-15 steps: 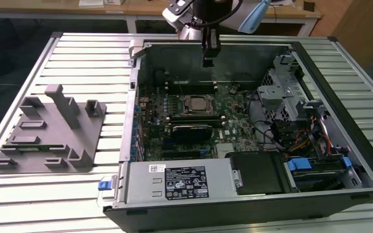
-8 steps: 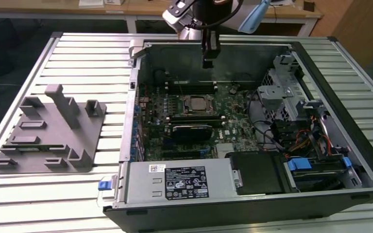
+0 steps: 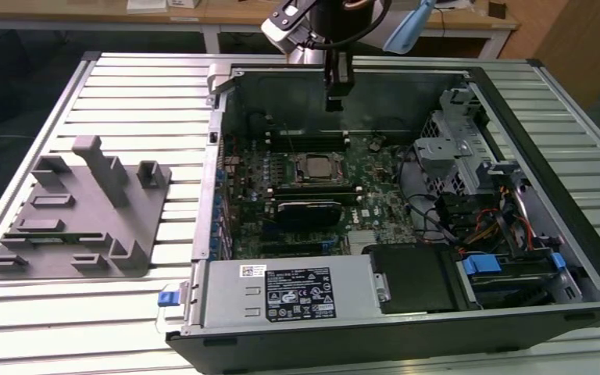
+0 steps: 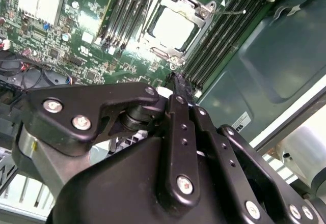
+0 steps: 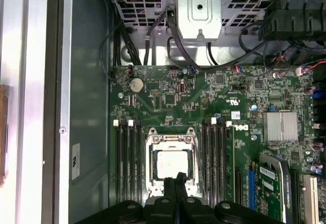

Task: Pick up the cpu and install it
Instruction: 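Close the cpu cover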

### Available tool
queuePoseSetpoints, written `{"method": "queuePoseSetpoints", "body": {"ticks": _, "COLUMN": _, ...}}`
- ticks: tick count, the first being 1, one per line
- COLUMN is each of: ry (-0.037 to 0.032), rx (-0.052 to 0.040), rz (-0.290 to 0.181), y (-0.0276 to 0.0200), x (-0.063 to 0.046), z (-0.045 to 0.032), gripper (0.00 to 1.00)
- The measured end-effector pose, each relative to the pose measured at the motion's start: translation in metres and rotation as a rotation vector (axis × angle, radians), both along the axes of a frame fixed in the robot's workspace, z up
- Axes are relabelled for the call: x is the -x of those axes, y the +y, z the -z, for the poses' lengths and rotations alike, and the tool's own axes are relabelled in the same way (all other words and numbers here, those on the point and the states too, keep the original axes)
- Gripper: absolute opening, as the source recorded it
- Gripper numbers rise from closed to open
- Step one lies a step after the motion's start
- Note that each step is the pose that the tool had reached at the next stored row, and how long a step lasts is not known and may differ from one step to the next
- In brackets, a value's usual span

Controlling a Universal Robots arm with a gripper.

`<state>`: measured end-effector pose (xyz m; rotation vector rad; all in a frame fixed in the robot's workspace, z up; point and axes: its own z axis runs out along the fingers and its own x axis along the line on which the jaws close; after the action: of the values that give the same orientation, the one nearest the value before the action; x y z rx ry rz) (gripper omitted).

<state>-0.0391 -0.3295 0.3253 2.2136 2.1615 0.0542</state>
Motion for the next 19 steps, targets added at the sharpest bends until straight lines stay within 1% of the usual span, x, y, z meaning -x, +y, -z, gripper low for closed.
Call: {"method": "queuePoseSetpoints", "body": {"ticks": 19, "ry": -0.0001, "rx": -0.0002, "rz": 0.000, "y": 0.0000, "x": 0.0000, "z": 0.0056, "gripper": 0.11}}
